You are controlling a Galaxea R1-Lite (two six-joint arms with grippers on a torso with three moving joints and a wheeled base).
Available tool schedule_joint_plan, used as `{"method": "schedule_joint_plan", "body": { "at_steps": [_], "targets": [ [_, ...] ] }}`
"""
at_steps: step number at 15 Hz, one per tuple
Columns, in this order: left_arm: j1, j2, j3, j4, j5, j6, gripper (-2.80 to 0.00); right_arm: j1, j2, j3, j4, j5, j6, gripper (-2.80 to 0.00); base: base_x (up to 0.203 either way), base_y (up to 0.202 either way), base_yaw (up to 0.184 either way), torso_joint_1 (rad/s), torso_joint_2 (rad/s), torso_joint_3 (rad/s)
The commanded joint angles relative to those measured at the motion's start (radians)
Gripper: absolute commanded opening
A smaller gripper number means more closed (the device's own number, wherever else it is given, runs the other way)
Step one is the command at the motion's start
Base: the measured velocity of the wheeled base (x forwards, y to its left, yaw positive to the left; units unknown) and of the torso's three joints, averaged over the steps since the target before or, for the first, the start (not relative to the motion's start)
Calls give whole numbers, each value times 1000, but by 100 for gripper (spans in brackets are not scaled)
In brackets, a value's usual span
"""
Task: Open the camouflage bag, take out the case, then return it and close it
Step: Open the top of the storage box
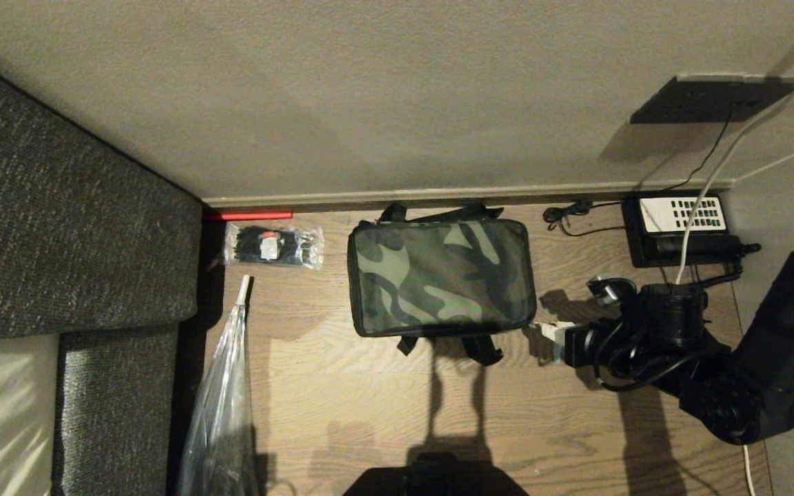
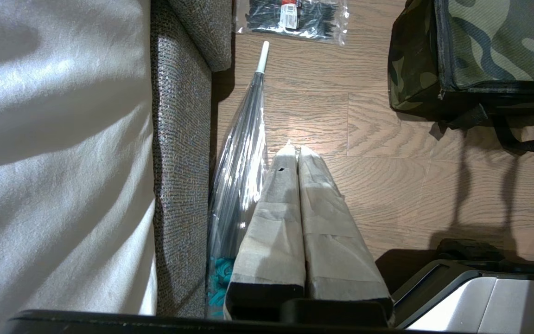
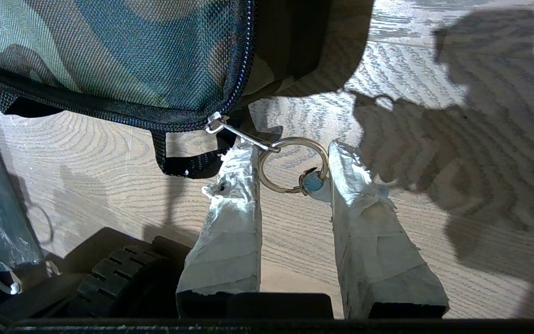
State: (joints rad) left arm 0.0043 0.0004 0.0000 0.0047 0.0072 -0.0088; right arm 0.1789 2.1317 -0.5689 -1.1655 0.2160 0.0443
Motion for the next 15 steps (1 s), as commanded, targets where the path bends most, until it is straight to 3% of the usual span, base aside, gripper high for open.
{"method": "schedule_joint_plan", "body": {
  "at_steps": [1, 15],
  "targets": [
    [0, -2, 3, 0, 0, 0, -280, 1, 1, 0, -6, 2, 0, -280, 0, 0, 0, 0, 0, 0],
    [0, -2, 3, 0, 0, 0, -280, -56, 5, -63, 20, 10, -18, -280, 0, 0, 0, 0, 0, 0]
  ]
}}
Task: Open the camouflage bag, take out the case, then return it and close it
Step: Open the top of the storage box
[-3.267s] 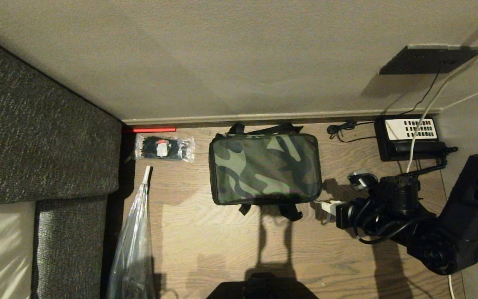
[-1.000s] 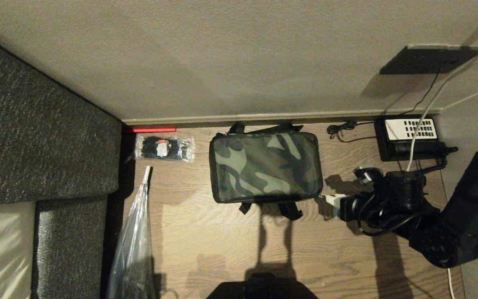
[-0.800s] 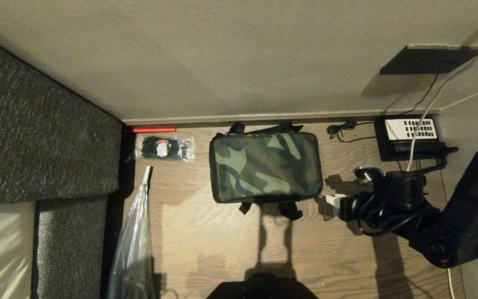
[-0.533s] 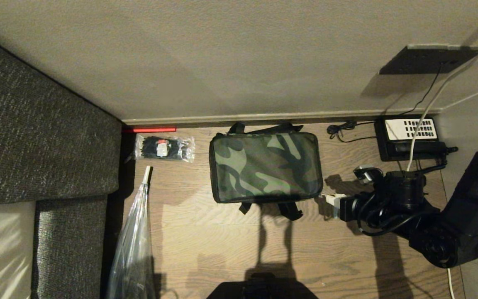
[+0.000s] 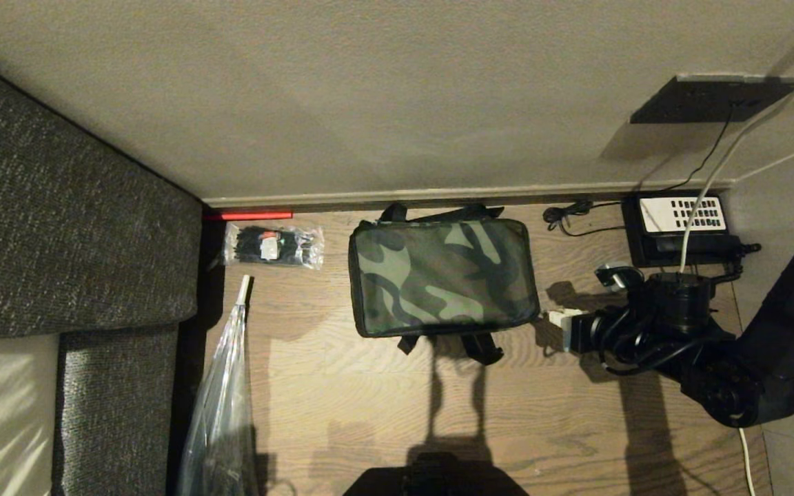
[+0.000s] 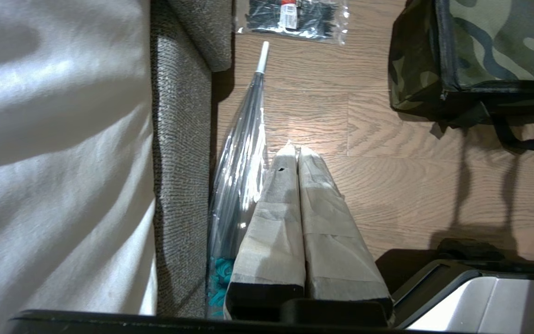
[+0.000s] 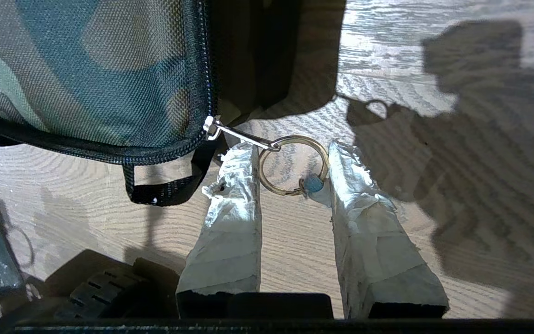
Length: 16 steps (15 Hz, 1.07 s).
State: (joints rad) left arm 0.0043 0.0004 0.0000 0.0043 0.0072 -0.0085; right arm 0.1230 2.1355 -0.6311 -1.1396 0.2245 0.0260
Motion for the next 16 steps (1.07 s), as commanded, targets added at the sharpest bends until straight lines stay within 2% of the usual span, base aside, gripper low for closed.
{"method": "schedule_joint_plan", "body": {
  "at_steps": [1, 6, 16],
  "targets": [
    [0, -2, 3, 0, 0, -1, -280, 0, 1, -1, -6, 1, 0, -280, 0, 0, 0, 0, 0, 0],
    [0, -2, 3, 0, 0, -1, -280, -9, 2, -64, -6, 7, 8, -280, 0, 0, 0, 0, 0, 0],
    [0, -2, 3, 0, 0, -1, -280, -9, 3, -65, -6, 9, 8, -280, 0, 0, 0, 0, 0, 0]
  ]
}}
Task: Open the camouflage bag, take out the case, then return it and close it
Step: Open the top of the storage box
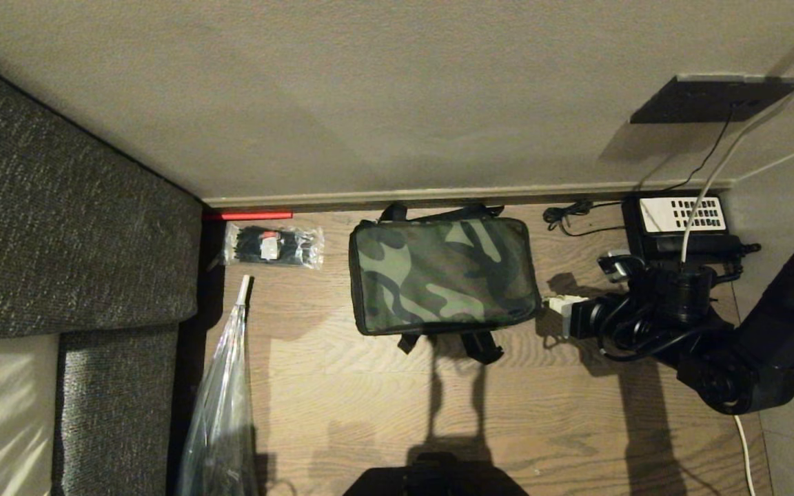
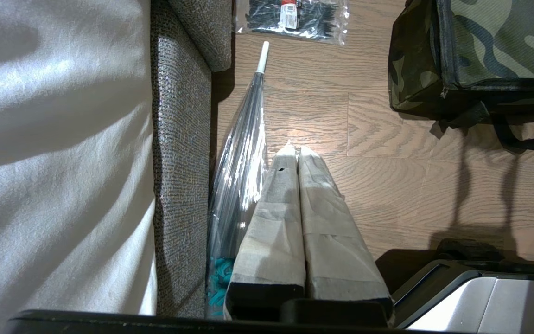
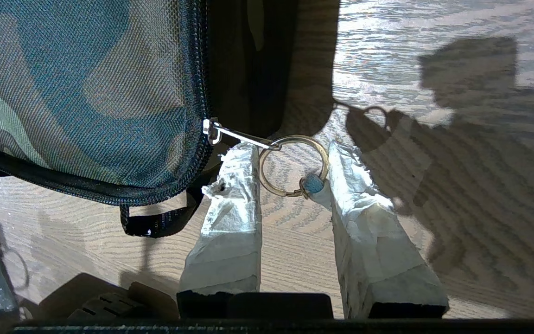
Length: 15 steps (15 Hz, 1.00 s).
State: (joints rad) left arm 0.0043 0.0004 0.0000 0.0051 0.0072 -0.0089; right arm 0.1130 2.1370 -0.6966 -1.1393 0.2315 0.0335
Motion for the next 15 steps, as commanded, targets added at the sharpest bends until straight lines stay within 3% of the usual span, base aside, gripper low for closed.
{"method": "schedule_joint_plan", "body": {
  "at_steps": [1, 5, 8, 10, 15],
  "targets": [
    [0, -2, 3, 0, 0, 0, -280, 1, 1, 0, -7, 2, 0, -280, 0, 0, 0, 0, 0, 0],
    [0, -2, 3, 0, 0, 0, -280, 13, 0, -112, -14, 60, 125, -280, 0, 0, 0, 0, 0, 0],
    [0, -2, 3, 0, 0, 0, -280, 15, 2, -117, -14, 60, 134, -280, 0, 0, 0, 0, 0, 0],
    [0, -2, 3, 0, 0, 0, -280, 22, 9, -170, -14, 61, 191, -280, 0, 0, 0, 0, 0, 0],
    [0, -2, 3, 0, 0, 0, -280, 24, 23, -192, -16, 61, 191, -280, 0, 0, 0, 0, 0, 0]
  ]
}}
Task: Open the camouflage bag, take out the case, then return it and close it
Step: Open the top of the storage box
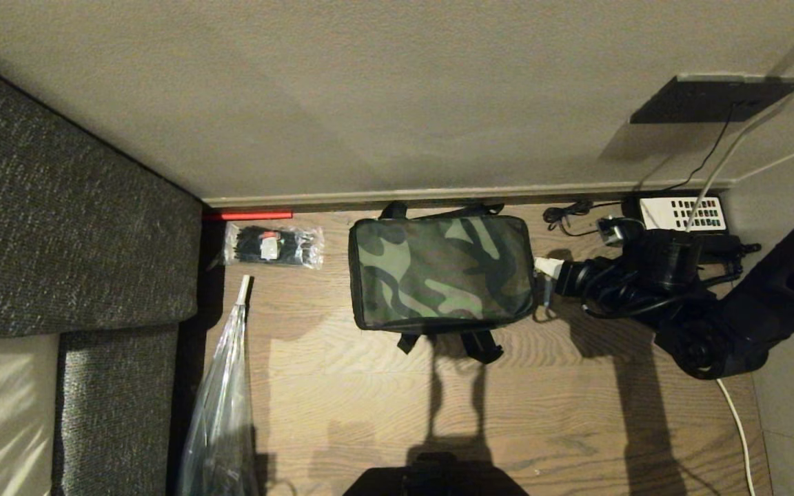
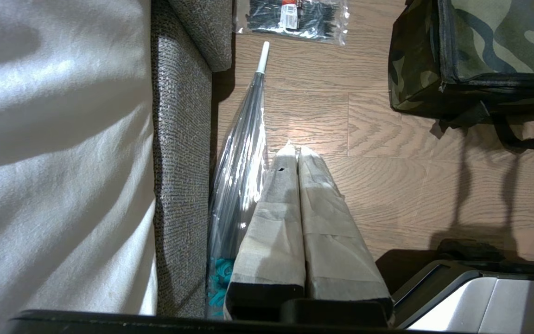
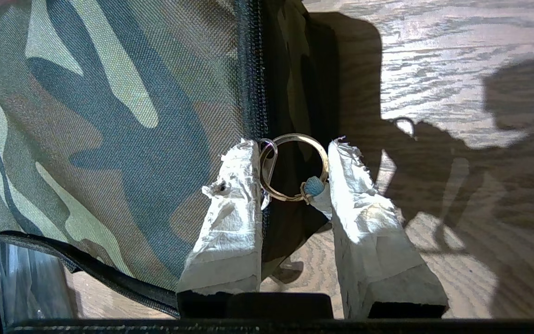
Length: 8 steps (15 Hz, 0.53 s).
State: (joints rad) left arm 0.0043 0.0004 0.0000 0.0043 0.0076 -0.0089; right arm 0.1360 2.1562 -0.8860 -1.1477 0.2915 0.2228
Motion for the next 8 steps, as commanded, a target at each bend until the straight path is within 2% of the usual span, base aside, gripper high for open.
{"method": "schedule_joint_plan", "body": {
  "at_steps": [1, 8],
  "targets": [
    [0, -2, 3, 0, 0, 0, -280, 1, 4, -2, -7, 2, 1, -280, 0, 0, 0, 0, 0, 0],
    [0, -2, 3, 0, 0, 0, -280, -2, 23, -6, -14, 14, -6, -280, 0, 0, 0, 0, 0, 0]
  ]
}}
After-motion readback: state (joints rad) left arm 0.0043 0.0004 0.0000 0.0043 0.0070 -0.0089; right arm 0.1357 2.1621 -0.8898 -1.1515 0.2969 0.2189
